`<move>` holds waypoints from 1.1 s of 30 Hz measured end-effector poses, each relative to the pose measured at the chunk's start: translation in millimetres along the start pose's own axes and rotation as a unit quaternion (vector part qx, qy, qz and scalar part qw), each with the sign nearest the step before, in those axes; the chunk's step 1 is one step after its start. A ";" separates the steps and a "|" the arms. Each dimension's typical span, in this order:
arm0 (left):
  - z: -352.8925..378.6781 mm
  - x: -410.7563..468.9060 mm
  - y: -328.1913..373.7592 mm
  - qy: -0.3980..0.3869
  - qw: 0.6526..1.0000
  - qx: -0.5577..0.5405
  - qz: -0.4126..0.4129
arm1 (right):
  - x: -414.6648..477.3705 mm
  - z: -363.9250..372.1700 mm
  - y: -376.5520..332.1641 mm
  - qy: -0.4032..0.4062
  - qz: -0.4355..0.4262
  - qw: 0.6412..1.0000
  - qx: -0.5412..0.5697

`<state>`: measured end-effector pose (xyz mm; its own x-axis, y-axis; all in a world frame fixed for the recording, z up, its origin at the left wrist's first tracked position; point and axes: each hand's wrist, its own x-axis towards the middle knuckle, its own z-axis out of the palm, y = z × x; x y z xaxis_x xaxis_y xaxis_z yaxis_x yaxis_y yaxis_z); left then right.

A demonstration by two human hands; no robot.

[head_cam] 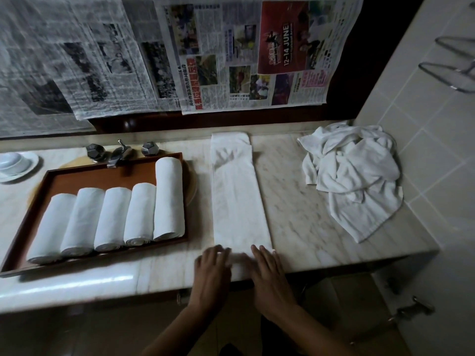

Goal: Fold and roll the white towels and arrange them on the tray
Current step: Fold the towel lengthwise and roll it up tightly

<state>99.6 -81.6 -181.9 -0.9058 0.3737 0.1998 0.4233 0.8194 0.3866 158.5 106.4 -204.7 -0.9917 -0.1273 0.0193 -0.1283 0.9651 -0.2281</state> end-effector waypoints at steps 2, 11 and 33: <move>10.7 -7.9 8.5 -0.035 0.992 0.068 0.095 | 3.9 -2.4 1.5 -0.011 -0.010 1.000 -0.005; 11.1 24.1 -19.8 -0.204 0.961 0.132 0.128 | 30.8 -14.7 12.7 -0.038 -0.028 0.999 -0.006; -16.7 13.0 -40.4 -0.160 0.977 -0.136 -0.036 | 29.8 -40.2 53.3 -0.046 -0.036 0.990 0.128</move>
<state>71.1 -117.0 -179.9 -0.8745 0.4720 -0.1117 0.3081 0.7185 0.6235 121.7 163.3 -177.1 -0.9734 -0.2253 -0.0405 -0.1805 0.8643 -0.4694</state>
